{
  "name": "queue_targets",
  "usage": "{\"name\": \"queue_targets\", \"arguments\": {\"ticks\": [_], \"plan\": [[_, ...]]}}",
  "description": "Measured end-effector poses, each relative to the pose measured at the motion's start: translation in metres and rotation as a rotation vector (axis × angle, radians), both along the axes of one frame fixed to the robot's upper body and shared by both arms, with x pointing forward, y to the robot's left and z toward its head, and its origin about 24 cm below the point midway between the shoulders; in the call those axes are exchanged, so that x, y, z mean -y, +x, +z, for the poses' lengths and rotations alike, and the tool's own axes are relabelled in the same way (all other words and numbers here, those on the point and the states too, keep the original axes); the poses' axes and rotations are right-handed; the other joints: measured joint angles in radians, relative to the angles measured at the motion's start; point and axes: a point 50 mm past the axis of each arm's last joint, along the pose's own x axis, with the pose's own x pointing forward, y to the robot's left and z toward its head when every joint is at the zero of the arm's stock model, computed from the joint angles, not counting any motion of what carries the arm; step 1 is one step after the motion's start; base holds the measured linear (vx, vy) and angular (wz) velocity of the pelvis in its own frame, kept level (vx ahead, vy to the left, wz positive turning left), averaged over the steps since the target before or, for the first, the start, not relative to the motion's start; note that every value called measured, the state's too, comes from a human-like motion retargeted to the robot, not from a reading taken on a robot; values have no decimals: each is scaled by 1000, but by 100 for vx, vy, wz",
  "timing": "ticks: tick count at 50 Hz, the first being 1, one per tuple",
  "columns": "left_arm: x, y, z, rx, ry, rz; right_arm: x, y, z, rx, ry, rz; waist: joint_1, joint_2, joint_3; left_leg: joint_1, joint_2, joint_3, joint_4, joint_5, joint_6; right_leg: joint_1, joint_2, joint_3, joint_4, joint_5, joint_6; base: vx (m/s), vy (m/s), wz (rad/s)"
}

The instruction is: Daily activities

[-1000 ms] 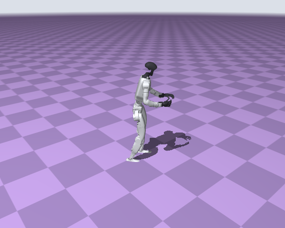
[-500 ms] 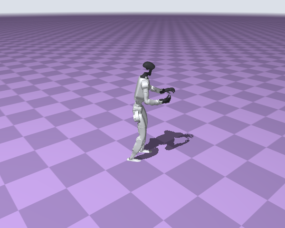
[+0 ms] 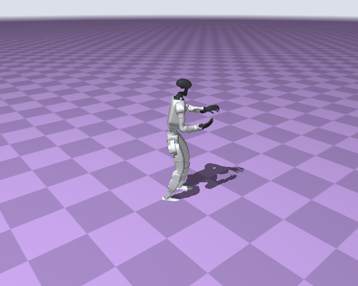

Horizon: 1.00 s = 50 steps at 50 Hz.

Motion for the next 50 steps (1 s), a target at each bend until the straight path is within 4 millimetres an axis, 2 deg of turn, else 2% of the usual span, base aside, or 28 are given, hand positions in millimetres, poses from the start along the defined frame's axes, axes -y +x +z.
{"name": "queue_targets", "arguments": {"ticks": [9,17,23,35,50], "plan": [[7,1,-11,-70,49,-31,-9,6,-14,-127,77,-30,10,45,6,-24,50,-18,120,-69,4,27,45,10,-34,9,-6,0,0,0],[29,-6,-35,-181,97,-134,-14,11,-30,-236,111,-69,7,60,-10,-1,39,-5,51,-82,24,31,37,34,-85,31,16,6,10,-14],[48,-12,-44,-226,101,-207,-15,12,-40,-296,124,-78,2,57,-21,13,14,28,-20,-81,43,8,6,53,-96,44,30,6,14,-14],[72,-27,-42,-222,37,-338,-9,11,-41,-318,192,-75,-10,35,-33,26,-44,84,-144,-49,77,-67,-64,77,-65,64,62,4,13,-15],[71,-41,-35,-183,-59,-400,-1,11,-37,-316,240,-130,-29,-7,-51,19,-86,145,-224,-25,112,-169,-121,108,6,66,104,1,8,-20]]}}
